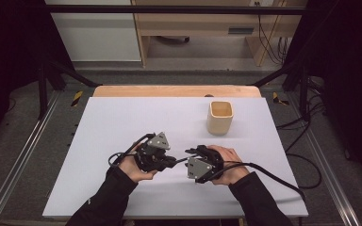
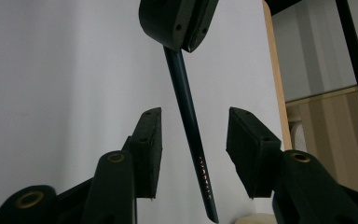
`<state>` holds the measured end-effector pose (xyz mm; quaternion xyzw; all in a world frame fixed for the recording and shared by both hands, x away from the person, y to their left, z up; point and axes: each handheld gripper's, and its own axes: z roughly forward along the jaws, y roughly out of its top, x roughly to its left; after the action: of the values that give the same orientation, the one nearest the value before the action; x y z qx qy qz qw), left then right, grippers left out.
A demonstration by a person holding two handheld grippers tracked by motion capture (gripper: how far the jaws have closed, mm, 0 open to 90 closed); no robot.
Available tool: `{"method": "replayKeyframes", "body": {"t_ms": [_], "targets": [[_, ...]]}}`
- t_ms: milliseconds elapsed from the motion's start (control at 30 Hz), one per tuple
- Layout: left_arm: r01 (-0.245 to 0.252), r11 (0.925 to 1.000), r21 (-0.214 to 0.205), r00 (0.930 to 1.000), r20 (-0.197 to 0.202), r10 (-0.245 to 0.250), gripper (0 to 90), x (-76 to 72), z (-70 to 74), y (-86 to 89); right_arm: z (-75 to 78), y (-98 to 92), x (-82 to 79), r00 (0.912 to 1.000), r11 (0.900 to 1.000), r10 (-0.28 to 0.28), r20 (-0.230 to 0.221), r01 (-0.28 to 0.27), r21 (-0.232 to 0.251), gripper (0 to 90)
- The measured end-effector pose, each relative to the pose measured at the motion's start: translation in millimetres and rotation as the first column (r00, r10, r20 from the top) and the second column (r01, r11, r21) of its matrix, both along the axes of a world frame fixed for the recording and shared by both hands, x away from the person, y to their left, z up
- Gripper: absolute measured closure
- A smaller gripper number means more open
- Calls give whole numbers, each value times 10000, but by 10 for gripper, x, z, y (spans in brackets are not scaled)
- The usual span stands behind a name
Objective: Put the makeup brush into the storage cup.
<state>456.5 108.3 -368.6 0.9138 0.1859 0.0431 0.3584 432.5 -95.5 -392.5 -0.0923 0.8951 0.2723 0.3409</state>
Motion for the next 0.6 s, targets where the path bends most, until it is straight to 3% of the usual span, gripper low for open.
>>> {"method": "replayKeyframes", "body": {"t_ms": [300,600], "targets": [[211,9997,126,9998,-58,-210,829,-5,5,-58,-28,16,-9,9998,9991,192,111,-187,-372,689],[201,9998,93,9996,-189,-199,830,4,-7,-77,-51,25,-17,9992,9977,261,311,-241,-635,741]]}}
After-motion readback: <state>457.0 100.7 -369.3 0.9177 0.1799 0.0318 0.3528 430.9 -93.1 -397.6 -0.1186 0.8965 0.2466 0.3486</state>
